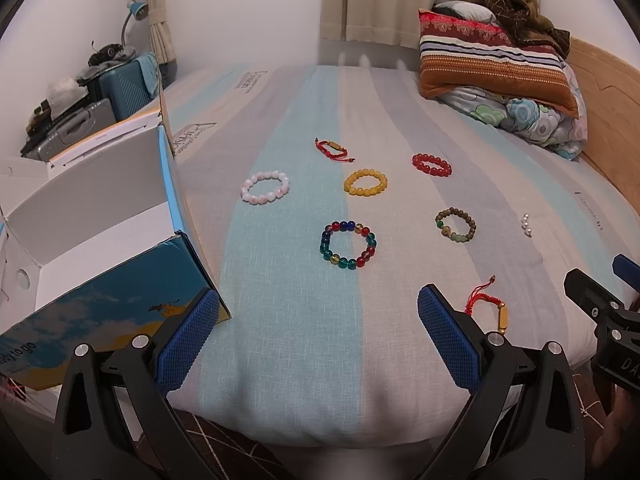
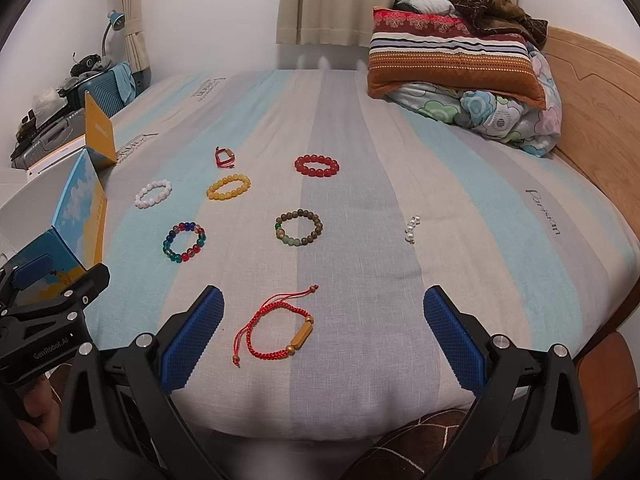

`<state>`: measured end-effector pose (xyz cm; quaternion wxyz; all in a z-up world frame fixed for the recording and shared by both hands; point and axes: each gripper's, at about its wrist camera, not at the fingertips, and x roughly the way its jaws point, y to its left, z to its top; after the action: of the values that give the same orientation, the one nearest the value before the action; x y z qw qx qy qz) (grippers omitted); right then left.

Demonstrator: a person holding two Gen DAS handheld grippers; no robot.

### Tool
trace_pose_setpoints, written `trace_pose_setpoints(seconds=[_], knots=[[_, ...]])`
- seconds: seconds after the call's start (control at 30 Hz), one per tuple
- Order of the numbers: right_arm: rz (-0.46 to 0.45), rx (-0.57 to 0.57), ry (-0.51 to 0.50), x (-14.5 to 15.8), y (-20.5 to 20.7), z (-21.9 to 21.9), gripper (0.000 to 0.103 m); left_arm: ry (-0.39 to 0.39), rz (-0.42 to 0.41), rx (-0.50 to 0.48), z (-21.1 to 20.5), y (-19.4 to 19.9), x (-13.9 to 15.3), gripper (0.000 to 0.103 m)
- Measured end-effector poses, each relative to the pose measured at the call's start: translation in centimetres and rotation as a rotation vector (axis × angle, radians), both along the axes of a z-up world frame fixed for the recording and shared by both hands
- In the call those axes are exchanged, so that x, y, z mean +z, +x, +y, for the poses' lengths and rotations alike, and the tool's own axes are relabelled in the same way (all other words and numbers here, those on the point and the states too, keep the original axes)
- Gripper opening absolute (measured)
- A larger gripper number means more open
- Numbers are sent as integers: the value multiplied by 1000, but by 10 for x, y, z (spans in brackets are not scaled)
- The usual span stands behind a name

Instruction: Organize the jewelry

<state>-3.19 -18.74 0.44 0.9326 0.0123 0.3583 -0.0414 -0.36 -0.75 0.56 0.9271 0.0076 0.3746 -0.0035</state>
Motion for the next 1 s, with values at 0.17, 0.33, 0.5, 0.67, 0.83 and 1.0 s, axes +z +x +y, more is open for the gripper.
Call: trace_pose_setpoints(seconds=[0.17,0.33,0.5,0.67,0.83,1.0], knots=[[-1,-1,0,0,0,0,96,-1,-1,-1,1,-1,-1,97],[0,0,1,0,0,-1,96,-2,-1,-2,1,-1,-1,97],[0,0,0,0,0,-1,96,-2,0,-1,1,-1,-1,97],[0,-1,1,1,-1,-1,96,2,-6,-3,0,-3,-1,97],[-1,0,1,1,-1,-1,96,-1,-6,-4,-1,-3,-1,97],[0,0,2,1,-1,-1,96,-2,-5,-4,0,-3,-1,97]])
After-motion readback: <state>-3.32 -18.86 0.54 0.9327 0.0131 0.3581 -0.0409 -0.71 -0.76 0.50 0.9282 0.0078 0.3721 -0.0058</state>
